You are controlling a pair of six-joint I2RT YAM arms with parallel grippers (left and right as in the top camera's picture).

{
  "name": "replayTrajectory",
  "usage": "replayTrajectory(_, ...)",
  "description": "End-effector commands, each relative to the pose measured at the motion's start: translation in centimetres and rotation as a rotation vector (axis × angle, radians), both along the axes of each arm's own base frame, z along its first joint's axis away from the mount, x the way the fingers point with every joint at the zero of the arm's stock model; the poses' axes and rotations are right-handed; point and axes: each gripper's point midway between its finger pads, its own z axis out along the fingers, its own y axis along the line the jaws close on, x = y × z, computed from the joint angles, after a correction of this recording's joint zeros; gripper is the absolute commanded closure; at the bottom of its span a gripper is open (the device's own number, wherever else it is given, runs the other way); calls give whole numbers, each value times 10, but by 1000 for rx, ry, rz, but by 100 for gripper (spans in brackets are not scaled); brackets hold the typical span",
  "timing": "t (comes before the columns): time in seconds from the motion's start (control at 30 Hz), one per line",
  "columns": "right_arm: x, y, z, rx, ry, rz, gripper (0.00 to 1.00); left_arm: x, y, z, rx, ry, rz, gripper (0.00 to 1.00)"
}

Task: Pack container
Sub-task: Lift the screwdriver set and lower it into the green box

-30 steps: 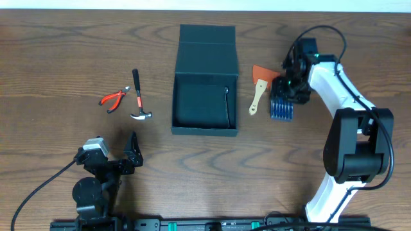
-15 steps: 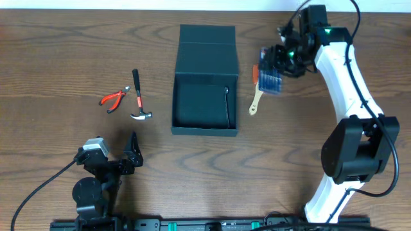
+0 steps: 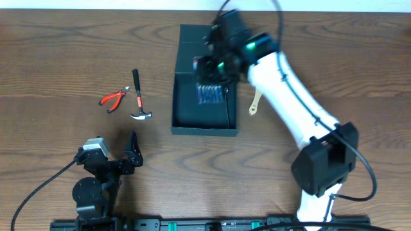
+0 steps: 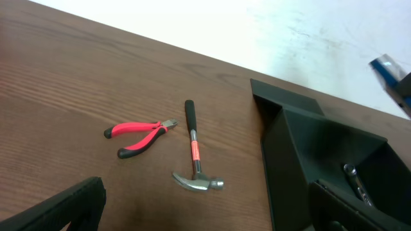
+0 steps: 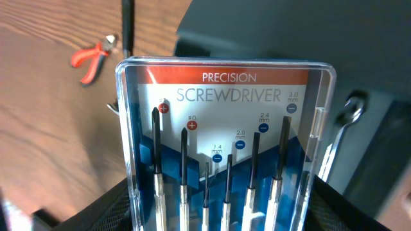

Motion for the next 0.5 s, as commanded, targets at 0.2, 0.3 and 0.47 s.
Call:
replayTrajectory(0.2, -15, -23, -32, -247, -8, -279, 60, 0, 3, -13, -5, 26, 17, 1)
replayTrajectory(0.3, -15, -28, -44, -248, 14, -326, 60, 0, 3, -13, -5, 26, 17, 1)
replayTrajectory(0.47, -11, -26, -57, -228, 10, -357, 60, 0, 3, -13, -5, 26, 17, 2)
